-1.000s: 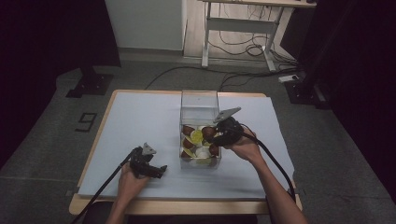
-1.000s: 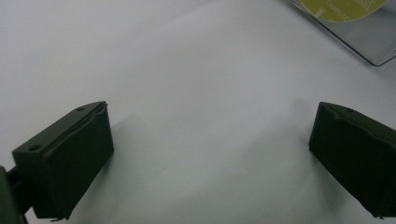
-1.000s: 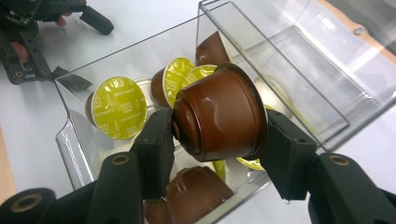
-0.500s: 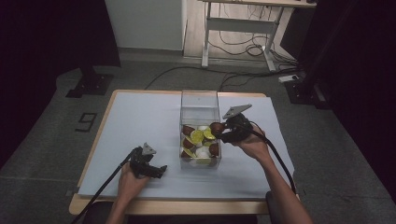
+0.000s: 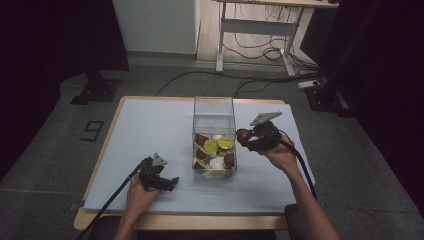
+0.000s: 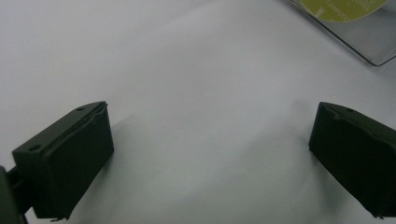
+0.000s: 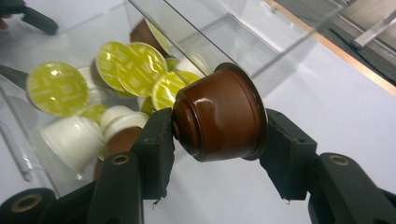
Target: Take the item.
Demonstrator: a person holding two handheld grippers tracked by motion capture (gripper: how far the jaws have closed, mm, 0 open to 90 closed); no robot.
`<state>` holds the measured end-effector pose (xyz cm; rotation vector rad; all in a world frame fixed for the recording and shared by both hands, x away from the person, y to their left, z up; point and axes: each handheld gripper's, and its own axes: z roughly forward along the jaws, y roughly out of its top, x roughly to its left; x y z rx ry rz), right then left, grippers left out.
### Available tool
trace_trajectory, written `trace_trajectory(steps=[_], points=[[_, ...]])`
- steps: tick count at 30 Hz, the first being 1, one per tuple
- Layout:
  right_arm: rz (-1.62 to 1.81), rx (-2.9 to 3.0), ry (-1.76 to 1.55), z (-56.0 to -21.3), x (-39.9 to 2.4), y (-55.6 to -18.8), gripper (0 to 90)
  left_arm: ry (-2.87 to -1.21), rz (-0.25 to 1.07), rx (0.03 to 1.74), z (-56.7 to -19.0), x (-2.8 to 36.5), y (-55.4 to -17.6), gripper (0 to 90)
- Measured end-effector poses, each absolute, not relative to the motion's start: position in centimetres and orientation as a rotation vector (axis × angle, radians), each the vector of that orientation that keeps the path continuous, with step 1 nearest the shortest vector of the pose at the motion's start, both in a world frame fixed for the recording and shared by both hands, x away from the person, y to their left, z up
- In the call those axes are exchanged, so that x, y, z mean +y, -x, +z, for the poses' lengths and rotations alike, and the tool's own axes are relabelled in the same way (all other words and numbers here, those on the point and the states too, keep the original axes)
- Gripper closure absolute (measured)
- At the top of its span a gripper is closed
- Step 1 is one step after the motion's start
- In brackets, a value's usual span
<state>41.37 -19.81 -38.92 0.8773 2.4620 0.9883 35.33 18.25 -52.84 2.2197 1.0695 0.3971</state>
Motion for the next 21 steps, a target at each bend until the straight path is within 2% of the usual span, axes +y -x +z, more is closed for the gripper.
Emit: trace_trajectory(steps=[21], points=[[0.956,2.408,-0.959,-41.2,-23.2,-41.4,47.2,-2.221,0.397,1.068,-52.8,18.3,-35.3,0.0]])
